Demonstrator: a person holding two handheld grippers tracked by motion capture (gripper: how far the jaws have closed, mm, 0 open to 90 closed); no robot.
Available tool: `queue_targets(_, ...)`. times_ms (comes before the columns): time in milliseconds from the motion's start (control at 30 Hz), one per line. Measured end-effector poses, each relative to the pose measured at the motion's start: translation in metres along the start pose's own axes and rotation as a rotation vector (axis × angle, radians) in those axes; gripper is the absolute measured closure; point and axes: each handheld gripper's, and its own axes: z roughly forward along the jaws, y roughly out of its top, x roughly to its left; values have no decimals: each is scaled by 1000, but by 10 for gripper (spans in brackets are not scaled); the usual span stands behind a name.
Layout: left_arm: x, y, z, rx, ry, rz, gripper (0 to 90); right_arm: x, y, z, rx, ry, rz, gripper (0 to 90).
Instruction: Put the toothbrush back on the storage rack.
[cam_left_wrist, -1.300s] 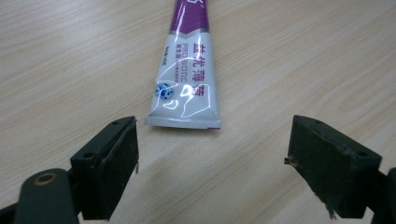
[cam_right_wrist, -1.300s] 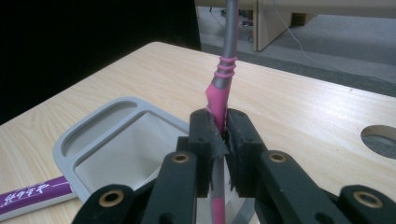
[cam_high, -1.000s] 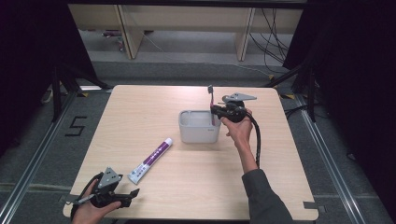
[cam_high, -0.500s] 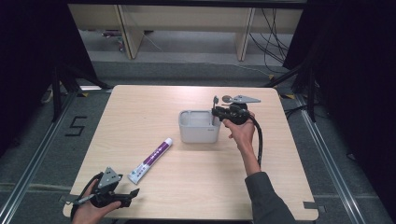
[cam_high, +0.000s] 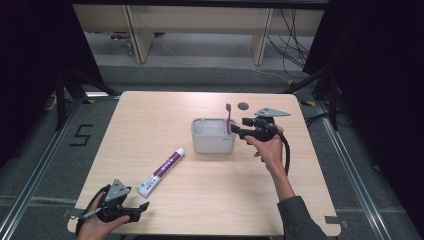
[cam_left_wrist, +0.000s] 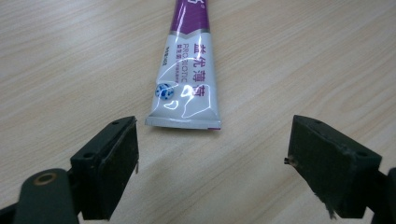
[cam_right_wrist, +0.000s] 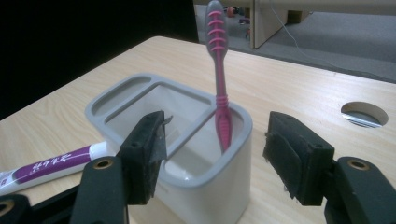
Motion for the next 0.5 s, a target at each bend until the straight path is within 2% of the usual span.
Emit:
queue_targets(33, 0, 0, 0, 1, 0, -1, 159, 1, -1, -3, 5, 2, 19, 385)
queue_targets(100, 1, 0, 0, 4, 8, 7, 159, 2, -4, -8, 4, -4, -14, 384)
queue_targets(133, 1, 0, 0, 7, 8, 11, 159, 3, -5, -9, 4, -13, -15, 382)
queue_targets(200, 0, 0, 0, -2, -1, -4, 159, 4, -6, -10, 6, 1, -6, 378)
queue_targets(233, 2, 0, -1, 10, 1, 16, 159, 6, -7, -12, 12, -9, 1, 376)
queue_targets(267, 1, 0, -2, 5, 0, 8, 159, 7, -8, -13, 17, -3, 3, 374)
queue_targets(367, 2, 0, -2, 5, 1, 10, 159, 9, -12, -19, 35, -7, -10, 369)
queue_targets(467, 2, 0, -2, 0, -3, 10, 159, 10, -14, -22, 31, -3, -23, 369)
queue_targets(500, 2, 0, -2, 0, -3, 10, 159, 10, -15, -24, 35, -21, -37, 369)
